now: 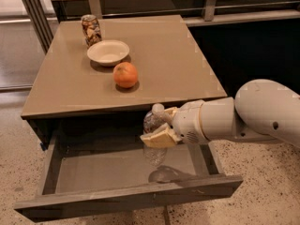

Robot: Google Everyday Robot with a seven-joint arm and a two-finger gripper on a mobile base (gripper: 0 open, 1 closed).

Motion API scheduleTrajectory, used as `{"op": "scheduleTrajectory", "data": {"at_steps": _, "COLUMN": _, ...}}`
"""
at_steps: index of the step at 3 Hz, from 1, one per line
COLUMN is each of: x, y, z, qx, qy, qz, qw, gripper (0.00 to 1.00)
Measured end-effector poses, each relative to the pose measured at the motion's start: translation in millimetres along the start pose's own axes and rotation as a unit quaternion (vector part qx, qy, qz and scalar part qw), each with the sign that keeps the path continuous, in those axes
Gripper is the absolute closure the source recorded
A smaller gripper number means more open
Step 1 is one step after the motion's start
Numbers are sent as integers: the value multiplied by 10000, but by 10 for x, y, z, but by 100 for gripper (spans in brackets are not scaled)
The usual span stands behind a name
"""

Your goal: Place water bottle into top drawer

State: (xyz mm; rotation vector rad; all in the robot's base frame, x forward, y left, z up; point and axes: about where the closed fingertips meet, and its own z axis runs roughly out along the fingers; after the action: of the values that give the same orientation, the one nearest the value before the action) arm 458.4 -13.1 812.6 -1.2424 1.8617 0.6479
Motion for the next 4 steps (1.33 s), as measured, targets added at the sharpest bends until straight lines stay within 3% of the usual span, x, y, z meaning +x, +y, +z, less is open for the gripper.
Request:
{"op": "scheduleTrajectory", "data": {"at_steps": 2, "x": 294, "y": -114, "z": 375, "qx": 130, "qy": -116, "qz": -794, "qw": 9967, "gripper": 100}}
{"op": "scheduleTrajectory", "data": {"at_steps": 4, "x": 624, "y": -234, "z": 692, "qx": 33, "qy": -148, "qz": -702, "qw": 9974, "gripper": 100}}
